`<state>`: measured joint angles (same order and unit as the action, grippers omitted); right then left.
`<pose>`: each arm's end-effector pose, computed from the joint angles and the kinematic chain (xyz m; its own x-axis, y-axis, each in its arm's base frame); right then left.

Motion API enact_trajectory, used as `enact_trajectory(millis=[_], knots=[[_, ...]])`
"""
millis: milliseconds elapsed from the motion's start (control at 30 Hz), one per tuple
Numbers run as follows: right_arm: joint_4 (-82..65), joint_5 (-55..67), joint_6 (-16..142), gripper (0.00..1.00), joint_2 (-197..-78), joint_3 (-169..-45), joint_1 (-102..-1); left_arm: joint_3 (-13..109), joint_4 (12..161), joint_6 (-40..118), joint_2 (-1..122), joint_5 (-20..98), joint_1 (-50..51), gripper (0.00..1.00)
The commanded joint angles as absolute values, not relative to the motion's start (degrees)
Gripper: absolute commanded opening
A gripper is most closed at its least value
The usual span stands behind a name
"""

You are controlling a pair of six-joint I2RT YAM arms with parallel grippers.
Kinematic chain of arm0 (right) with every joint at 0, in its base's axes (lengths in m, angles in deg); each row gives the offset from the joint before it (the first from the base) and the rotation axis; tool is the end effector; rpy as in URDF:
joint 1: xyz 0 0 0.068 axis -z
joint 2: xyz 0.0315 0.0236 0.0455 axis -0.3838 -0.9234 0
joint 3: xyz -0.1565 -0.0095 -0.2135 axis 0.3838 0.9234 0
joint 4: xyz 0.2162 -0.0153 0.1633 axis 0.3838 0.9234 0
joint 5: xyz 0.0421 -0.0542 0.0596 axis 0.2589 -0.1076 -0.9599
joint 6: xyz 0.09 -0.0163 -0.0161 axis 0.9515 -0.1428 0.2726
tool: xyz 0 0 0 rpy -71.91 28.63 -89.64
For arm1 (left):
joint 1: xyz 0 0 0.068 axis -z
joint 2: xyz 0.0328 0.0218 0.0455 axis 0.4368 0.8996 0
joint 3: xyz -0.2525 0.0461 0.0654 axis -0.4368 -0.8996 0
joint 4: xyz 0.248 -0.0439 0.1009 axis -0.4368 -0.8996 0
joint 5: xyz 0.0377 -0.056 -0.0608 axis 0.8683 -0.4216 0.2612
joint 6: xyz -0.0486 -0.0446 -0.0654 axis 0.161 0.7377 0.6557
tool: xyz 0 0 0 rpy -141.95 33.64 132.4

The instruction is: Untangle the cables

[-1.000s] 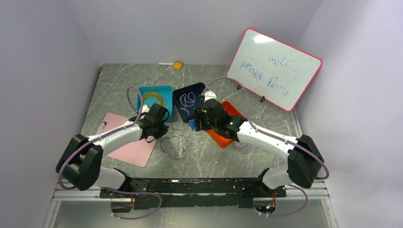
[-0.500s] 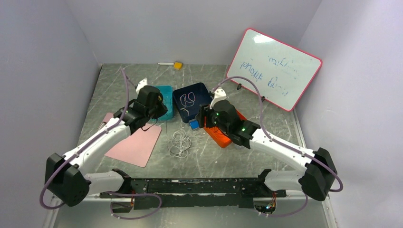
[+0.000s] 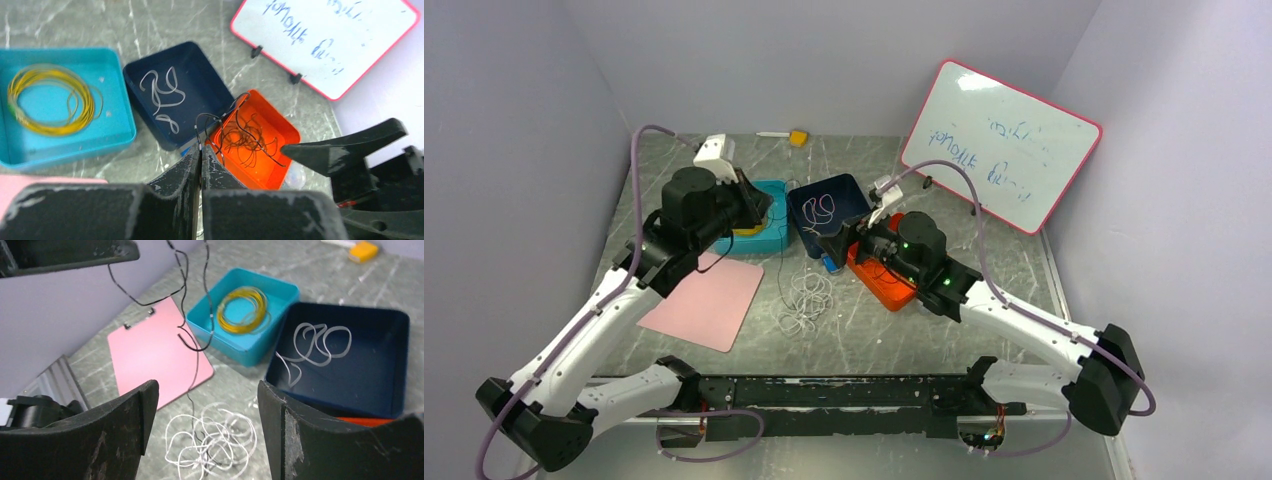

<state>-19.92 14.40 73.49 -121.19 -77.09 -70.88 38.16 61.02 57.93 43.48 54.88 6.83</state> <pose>0.2189 0.2438 0.2971 -0.3057 0.1027 -0.9466 -0.6760 0.6767 0.2918 0.2452 -0.1443 0.3576 -0.4579 -0.3121 -0.8324 0.2265 0.8645 -0.4487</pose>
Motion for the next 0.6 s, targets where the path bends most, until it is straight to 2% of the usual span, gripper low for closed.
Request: enact_trajectory(millis=[0,367,567], knots=[[-29.89,7.82,71.28,0.76,-122.46,-76.17,-70.68,44.43,63.44,52.97,43.65,50.03,7.12,0.07],[-42.9,-0.79,70.55,0.75,-135.28,-77.55,-70.79,53.79,63.2,54.39,45.59,46.16,7.14,0.07],[-46.61,-2.9,71.57,0.7,-143.83,-78.88,-71.03,57.94,63.13,54.61,45.36,45.79,7.13,0.07]])
